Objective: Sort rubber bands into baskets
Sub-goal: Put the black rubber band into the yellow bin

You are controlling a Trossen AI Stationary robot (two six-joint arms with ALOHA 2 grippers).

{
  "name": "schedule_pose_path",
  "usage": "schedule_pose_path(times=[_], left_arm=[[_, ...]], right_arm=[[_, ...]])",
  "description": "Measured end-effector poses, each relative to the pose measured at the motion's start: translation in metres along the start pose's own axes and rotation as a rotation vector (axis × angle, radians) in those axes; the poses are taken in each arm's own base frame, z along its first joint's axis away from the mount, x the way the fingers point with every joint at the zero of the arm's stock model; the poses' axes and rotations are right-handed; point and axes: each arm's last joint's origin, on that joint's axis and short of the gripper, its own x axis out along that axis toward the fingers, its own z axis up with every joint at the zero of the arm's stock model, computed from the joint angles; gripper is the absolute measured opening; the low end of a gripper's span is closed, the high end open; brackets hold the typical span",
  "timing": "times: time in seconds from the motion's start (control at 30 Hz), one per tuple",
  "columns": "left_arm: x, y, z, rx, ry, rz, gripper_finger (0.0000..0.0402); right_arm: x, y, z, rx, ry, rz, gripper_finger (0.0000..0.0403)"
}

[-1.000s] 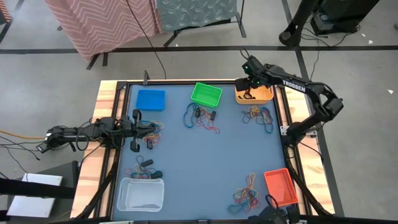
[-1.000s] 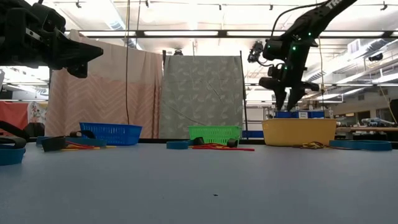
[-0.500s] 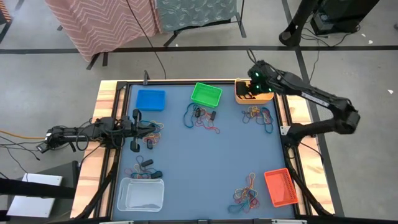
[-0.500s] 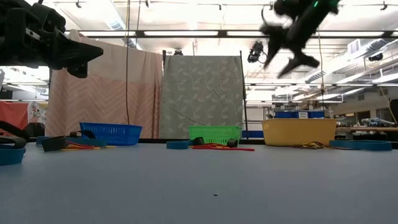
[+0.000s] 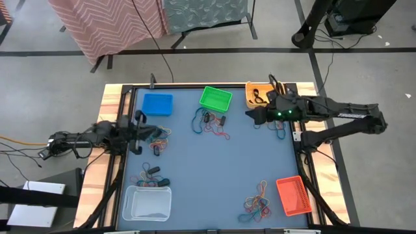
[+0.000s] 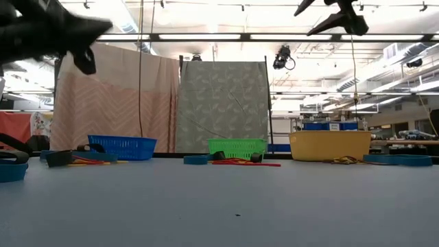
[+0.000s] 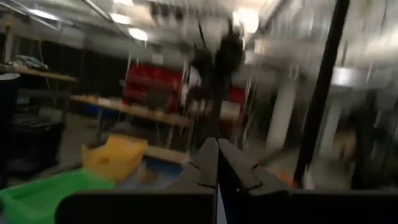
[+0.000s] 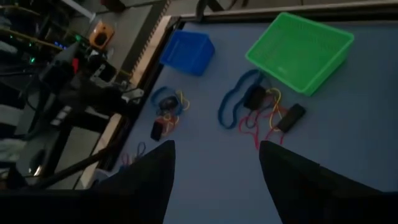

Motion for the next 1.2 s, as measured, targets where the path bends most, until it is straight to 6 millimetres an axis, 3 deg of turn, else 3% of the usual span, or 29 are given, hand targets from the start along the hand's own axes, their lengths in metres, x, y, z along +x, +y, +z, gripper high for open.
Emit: schedule_pose_path(times=[0.27, 0.4, 0.53, 0.67, 0.87, 1.03, 1.2], left_arm=[[-0.006, -0.007, 0.032, -0.216, -0.332, -0.108, 0.0008], [0.001, -0.004, 0.042, -0.319, -0.349, 0.116, 0.0008], [0.029, -0.008, 0.050, -0.278, 0.018, 0.269, 0.0027], [0.053, -0.012, 0.062, -0.221, 0.454, 0.480, 0.0078], [0.058, -0.001, 0.051, -0.185, 1.038, 0.905, 0.0170], [0.071, 0.016, 0.023, -0.280, 1.233, 1.037, 0.0220], [0.079, 0.039, -0.002, -0.316, 1.369, 1.163, 0.0231]], right_arm=[[0.002, 0.001, -0.001, -0.085, -0.011, -0.015, 0.0244], [0.004, -0.001, 0.002, -0.136, -0.023, -0.028, 0.0244], [0.007, -0.004, 0.006, -0.188, -0.034, -0.050, 0.0243], [0.008, -0.007, 0.012, -0.223, -0.045, -0.068, 0.0241], [0.011, -0.011, 0.017, -0.277, -0.027, -0.068, 0.0240], [0.016, -0.011, 0.017, -0.305, -0.018, -0.080, 0.0240], [0.020, -0.010, 0.016, -0.310, 0.003, -0.077, 0.0240]])
